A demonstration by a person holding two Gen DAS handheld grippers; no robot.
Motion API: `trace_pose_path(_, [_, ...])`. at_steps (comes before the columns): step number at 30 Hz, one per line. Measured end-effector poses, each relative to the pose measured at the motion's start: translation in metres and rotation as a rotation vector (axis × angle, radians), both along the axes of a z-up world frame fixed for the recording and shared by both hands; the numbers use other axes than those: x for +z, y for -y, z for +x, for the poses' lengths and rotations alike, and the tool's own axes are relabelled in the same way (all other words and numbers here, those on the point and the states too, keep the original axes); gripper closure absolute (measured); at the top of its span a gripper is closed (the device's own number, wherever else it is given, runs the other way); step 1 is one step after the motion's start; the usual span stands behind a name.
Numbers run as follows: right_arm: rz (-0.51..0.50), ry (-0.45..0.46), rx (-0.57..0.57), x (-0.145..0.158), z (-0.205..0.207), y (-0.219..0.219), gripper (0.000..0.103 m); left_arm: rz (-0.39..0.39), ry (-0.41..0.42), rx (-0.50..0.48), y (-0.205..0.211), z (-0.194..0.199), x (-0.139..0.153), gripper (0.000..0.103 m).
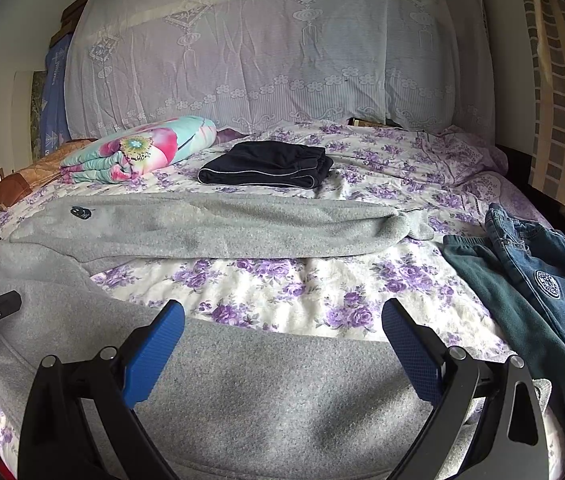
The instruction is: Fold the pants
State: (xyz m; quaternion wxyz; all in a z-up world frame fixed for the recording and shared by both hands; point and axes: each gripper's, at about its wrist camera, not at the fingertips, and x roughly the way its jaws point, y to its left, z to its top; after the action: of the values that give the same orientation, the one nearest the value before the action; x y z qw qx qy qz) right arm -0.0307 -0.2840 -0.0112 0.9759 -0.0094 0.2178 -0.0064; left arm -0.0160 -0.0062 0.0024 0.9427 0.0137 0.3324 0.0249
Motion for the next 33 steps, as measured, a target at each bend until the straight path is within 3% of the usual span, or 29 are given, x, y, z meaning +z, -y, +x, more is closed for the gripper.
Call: trace_pose_path(33, [0.007, 0.001, 0.0, 0.0026, -0.0016, 0.0021, 0.004, -0.005, -0.021, 0.007, -0.0004, -0.0026, -0.0054, 0.005])
